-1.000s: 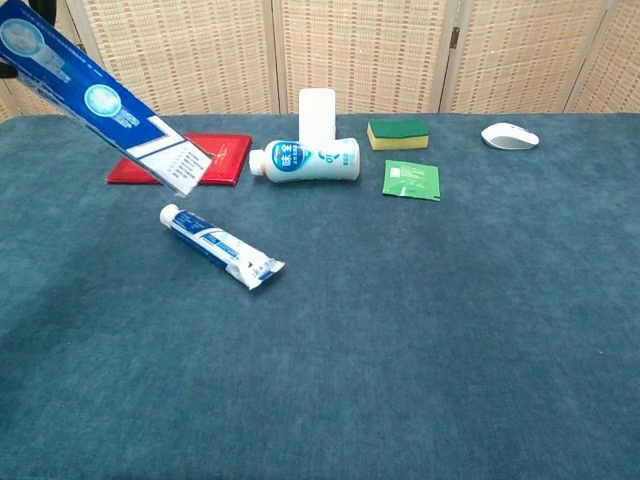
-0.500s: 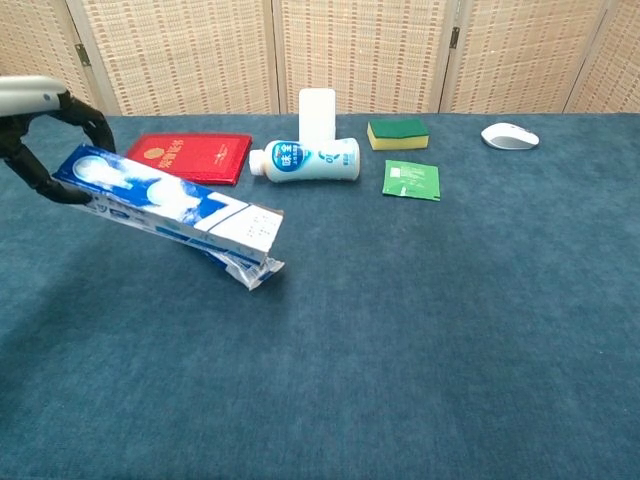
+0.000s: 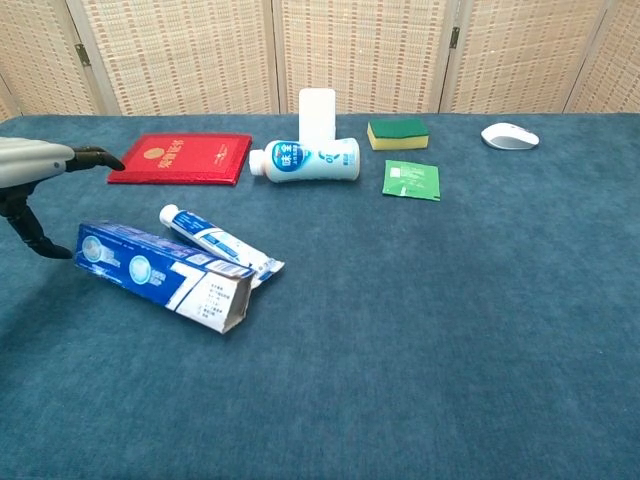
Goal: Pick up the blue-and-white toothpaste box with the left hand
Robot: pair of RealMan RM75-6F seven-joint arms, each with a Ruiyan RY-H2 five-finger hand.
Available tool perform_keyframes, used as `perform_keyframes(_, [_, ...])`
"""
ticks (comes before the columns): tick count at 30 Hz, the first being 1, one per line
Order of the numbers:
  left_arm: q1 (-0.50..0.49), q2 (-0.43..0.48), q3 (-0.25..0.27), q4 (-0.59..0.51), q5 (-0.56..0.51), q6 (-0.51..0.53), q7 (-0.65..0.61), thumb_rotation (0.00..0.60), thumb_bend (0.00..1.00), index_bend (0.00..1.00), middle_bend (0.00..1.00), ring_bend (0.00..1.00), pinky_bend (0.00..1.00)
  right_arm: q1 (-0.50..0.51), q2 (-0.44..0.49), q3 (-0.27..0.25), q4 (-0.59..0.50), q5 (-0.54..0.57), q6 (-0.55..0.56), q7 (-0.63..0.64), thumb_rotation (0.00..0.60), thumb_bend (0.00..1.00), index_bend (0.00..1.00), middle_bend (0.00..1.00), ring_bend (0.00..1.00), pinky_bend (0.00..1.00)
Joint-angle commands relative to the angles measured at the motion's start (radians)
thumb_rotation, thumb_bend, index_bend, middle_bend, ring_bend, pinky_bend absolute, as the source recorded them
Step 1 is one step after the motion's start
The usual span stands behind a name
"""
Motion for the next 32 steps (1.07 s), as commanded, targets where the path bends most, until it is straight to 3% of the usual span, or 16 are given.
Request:
perform_keyframes(1, [0.016, 0.043, 0.020, -0.072, 0.049, 0.072, 0.047, 0.600, 0.19, 0.00, 0.00, 0.00, 0.00, 0.000, 0.001, 0.001, 0.000, 0.002, 0.000, 0.002, 0.600, 0.18, 0.00, 0.00, 0.00, 0.00])
perform_keyframes(5, [0.087, 0.103, 0.056, -0.144, 0.193, 0.201, 0.030, 0.600, 0.19, 0.00, 0.00, 0.00, 0.00, 0.001, 0.001, 0.002, 0.001, 0.006, -0.002, 0.000, 0.600, 0.18, 0.00, 0.00, 0.00, 0.00])
perform_keyframes(8, [0.167, 0.114, 0.095, -0.141, 0.316, 0.294, -0.074, 0.600, 0.19, 0.00, 0.00, 0.00, 0.00, 0.004, -0.003, 0.004, -0.002, 0.017, -0.014, -0.013, 0.600, 0.18, 0.00, 0.00, 0.00, 0.00])
perform_keyframes(13, [0.291, 0.084, 0.161, 0.007, 0.511, 0.440, -0.218, 0.600, 0.19, 0.00, 0.00, 0.00, 0.00, 0.011, -0.014, 0.016, -0.007, 0.047, -0.036, -0.044, 0.600, 0.18, 0.00, 0.00, 0.00, 0.00])
perform_keyframes(16, [0.380, 0.028, 0.164, 0.107, 0.533, 0.542, -0.295, 0.600, 0.19, 0.00, 0.00, 0.00, 0.00, 0.012, -0.016, 0.029, -0.007, 0.074, -0.038, -0.051, 0.600, 0.18, 0.00, 0.00, 0.00, 0.00])
perform_keyframes(19, [0.435, 0.009, 0.161, 0.170, 0.533, 0.581, -0.364, 0.600, 0.19, 0.00, 0.00, 0.00, 0.00, 0.013, -0.016, 0.043, -0.007, 0.105, -0.044, -0.052, 0.600, 0.18, 0.00, 0.00, 0.00, 0.00])
perform_keyframes(23, [0.477, -0.001, 0.147, 0.231, 0.527, 0.586, -0.467, 0.600, 0.19, 0.00, 0.00, 0.00, 0.00, 0.015, -0.016, 0.051, -0.013, 0.130, -0.053, -0.063, 0.600, 0.18, 0.00, 0.00, 0.00, 0.00])
perform_keyframes(32, [0.500, 0.005, 0.121, 0.244, 0.562, 0.571, -0.470, 0.600, 0.19, 0.00, 0.00, 0.00, 0.00, 0.019, -0.017, 0.049, -0.017, 0.132, -0.061, -0.074, 0.600, 0.18, 0.00, 0.00, 0.00, 0.00])
